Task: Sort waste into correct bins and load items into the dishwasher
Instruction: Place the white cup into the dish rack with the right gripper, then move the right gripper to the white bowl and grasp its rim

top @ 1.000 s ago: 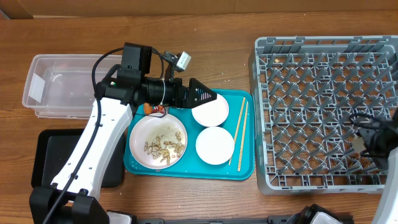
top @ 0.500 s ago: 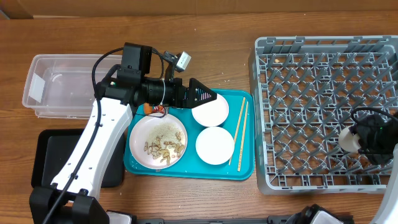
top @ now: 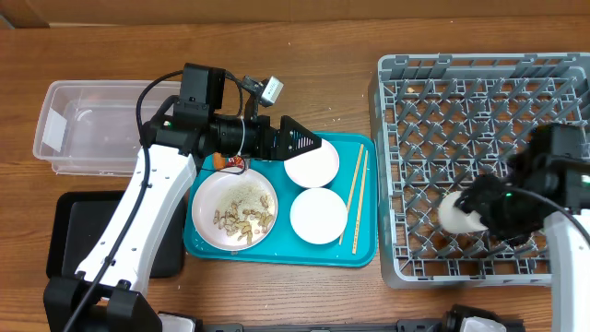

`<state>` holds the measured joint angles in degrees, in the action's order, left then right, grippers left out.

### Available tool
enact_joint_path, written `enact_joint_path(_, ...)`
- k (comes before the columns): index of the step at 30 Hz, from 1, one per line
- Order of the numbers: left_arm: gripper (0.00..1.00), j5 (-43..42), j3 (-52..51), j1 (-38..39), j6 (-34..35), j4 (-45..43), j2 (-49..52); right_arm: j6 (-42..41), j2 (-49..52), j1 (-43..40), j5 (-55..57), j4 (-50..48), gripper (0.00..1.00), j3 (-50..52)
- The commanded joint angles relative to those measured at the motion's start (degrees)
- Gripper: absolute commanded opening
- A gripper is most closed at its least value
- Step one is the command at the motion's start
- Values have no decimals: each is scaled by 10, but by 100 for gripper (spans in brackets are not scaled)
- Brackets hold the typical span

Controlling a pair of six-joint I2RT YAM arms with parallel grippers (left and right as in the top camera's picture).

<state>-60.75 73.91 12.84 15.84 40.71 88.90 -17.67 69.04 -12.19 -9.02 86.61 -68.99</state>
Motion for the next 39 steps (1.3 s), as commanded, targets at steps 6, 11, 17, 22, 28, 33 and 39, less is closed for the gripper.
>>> enact_joint_path(6,100,3,9,4,-17,-2,-9,-27,-7,127,-16,8,58,30)
enact_joint_path(11,100,3,9,4,-15,-2,-9,-51,-7,155,-16,17,58,69)
enact_joint_path(17,100,3,9,4,-15,-2,-9,-73,-7,163,-16,32,58,76)
enact_joint_path(22,100,3,9,4,-15,-5,-9,-73,-7,163,-12,16,74,75)
enact_joint_path(28,100,3,9,4,-15,-7,-9,-72,-16,163,-7,-49,84,61)
enact_joint_path(33,100,-19,9,3,-25,-17,-9,-73,-22,162,37,-75,85,-2)
enact_joint_path(39,84,51,9,17,-41,13,-9,-85,-25,155,73,-123,96,-50)
